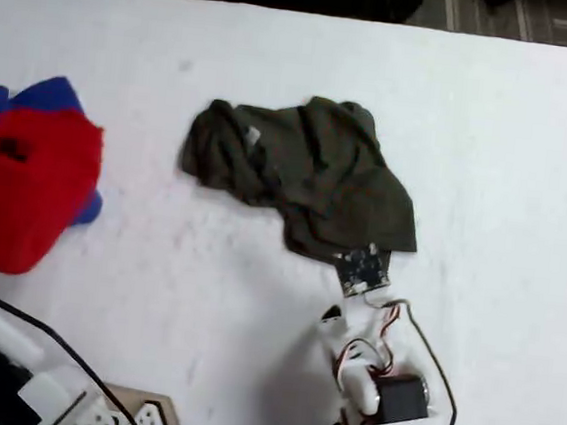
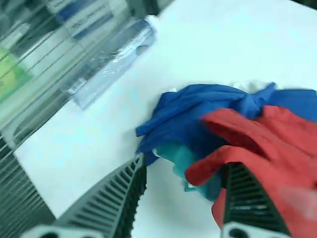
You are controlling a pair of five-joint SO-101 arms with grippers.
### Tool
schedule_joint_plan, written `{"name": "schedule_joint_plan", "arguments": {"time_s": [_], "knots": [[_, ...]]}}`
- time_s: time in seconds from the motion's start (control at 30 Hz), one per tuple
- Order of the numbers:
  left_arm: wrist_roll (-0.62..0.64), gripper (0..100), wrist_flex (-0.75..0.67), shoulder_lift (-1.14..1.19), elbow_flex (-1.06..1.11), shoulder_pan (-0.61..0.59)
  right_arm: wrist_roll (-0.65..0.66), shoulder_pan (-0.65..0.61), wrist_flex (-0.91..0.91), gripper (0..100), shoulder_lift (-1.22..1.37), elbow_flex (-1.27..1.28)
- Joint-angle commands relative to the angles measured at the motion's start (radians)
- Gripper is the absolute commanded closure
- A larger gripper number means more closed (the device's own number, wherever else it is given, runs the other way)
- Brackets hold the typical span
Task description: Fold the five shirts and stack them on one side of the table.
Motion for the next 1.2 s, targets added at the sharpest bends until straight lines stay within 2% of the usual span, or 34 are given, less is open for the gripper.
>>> {"name": "schedule_joint_plan", "arguments": {"time_s": [0.0,0.27,0.5,0.6,0.7,0.9,1.17], "knots": [[-0.032,76,-0.034,0.041,0.005,-0.039,-0.008,0.045,-0.082,77.3,0.002,-0.038],[-0.16,75,0.015,0.292,-0.026,-0.176,-0.006,0.068,-0.122,77.5,0.002,-0.12],[-0.334,75,0.06,0.341,-0.175,-0.176,0.098,0.07,-0.122,77.6,0.002,-0.245],[-0.451,75,0.06,0.343,-0.106,-0.17,0.12,0.067,-0.122,77.6,0.002,-0.279],[-0.516,75,0.06,0.343,0.037,-0.173,0.12,0.062,-0.122,77.6,0.024,-0.316],[-0.667,71,0.061,0.334,0.305,-0.177,0.112,0.062,-0.094,77.6,0.265,-0.502],[-0.821,69,0.064,0.317,0.322,-0.163,0.112,0.062,0.054,77.6,0.667,-0.796]]}}
